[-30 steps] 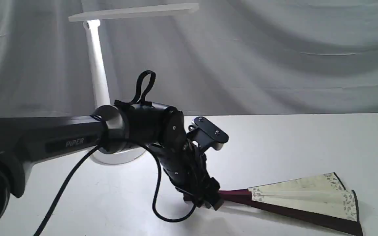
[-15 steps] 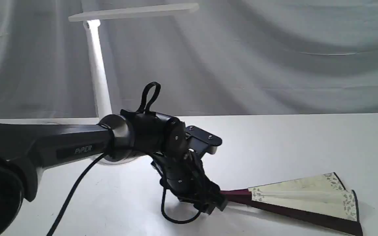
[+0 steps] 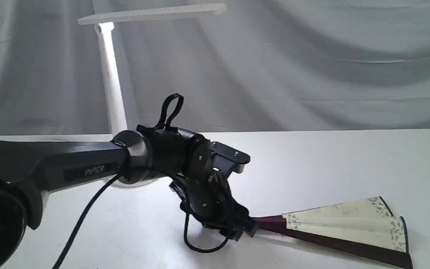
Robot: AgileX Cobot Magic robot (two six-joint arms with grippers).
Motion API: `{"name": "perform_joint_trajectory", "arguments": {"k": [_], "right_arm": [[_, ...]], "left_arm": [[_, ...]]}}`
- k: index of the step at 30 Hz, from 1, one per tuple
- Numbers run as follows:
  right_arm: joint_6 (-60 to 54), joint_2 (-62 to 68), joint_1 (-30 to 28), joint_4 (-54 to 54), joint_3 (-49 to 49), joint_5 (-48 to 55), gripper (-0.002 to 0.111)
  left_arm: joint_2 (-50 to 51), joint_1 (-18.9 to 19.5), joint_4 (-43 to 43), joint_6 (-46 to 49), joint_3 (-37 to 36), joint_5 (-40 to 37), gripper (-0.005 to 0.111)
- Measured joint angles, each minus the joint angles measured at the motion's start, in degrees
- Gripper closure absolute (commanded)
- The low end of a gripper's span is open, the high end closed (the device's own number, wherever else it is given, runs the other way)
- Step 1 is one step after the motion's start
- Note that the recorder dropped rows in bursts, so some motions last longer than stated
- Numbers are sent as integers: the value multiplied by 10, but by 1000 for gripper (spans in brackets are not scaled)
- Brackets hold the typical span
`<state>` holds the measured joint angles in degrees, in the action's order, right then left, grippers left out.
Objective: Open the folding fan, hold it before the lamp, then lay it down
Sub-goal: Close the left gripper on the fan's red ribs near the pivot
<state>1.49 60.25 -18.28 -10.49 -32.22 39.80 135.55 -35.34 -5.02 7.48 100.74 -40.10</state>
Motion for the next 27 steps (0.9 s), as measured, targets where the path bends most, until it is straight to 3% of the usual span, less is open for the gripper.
{"name": "perform_joint_trajectory", "arguments": {"k": [9,18,27], "right_arm": [[0,0,0,0,0,-2,78],[0,0,0,-1,0,-4,78],[0,0,0,-1,0,-4,78]], "left_arm": [[0,0,-55,87,0,32,43],[0,0,-89,108,0,59,43],[0,0,-91,184,0,30,43]]}}
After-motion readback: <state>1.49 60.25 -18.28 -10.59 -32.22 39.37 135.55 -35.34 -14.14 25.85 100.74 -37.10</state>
